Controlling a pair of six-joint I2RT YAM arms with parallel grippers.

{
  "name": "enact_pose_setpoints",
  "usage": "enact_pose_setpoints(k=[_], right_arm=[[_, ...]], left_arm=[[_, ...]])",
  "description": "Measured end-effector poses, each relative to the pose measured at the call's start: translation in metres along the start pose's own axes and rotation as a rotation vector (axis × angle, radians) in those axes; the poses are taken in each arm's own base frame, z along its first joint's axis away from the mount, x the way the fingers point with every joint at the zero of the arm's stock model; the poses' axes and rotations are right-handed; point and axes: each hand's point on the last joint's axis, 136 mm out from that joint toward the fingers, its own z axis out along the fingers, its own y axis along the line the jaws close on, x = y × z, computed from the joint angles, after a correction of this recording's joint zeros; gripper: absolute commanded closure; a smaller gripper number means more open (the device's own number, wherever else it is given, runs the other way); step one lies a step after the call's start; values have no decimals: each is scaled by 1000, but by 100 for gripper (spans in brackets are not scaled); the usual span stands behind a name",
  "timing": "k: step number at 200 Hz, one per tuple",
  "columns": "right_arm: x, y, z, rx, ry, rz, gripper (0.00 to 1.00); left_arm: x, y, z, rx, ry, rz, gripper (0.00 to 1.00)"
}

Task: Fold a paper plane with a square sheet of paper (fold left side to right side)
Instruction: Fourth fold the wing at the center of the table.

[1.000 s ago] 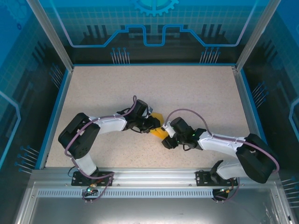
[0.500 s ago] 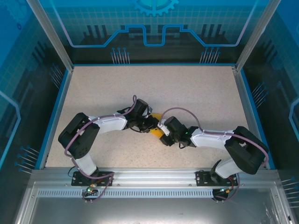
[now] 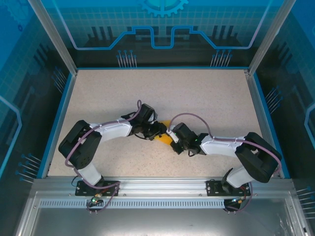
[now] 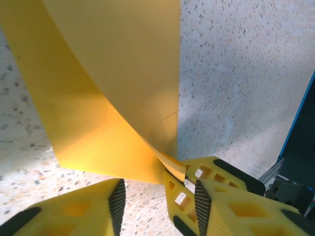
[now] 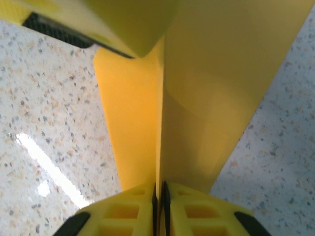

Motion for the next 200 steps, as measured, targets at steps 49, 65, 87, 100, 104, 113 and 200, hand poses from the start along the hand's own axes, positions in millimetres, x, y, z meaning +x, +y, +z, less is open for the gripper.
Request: enact_pose_setpoints(k=[49, 65, 87, 100, 104, 113, 200], right_arm=[[10, 8, 4, -57, 23, 15, 89], [9, 9, 4, -70, 21, 23, 90], [10, 10, 4, -101, 15, 46, 91], [10, 10, 4, -121, 9, 65, 91], [10, 9, 4, -127, 7, 73, 91], [11, 9, 3, -142, 6, 85, 91], [13, 11, 2, -233, -12, 156, 92]], left_arm=[[-7, -10, -36, 60, -78, 14, 39], [-10, -14, -44, 76, -97, 17, 40], [-8, -8, -46, 72, -100, 12, 48], [-4, 0, -43, 58, -90, 4, 57], [-3, 3, -42, 53, -86, 0, 59], [0, 9, -40, 42, -78, -9, 63], [10, 38, 7, -11, 15, -41, 71]])
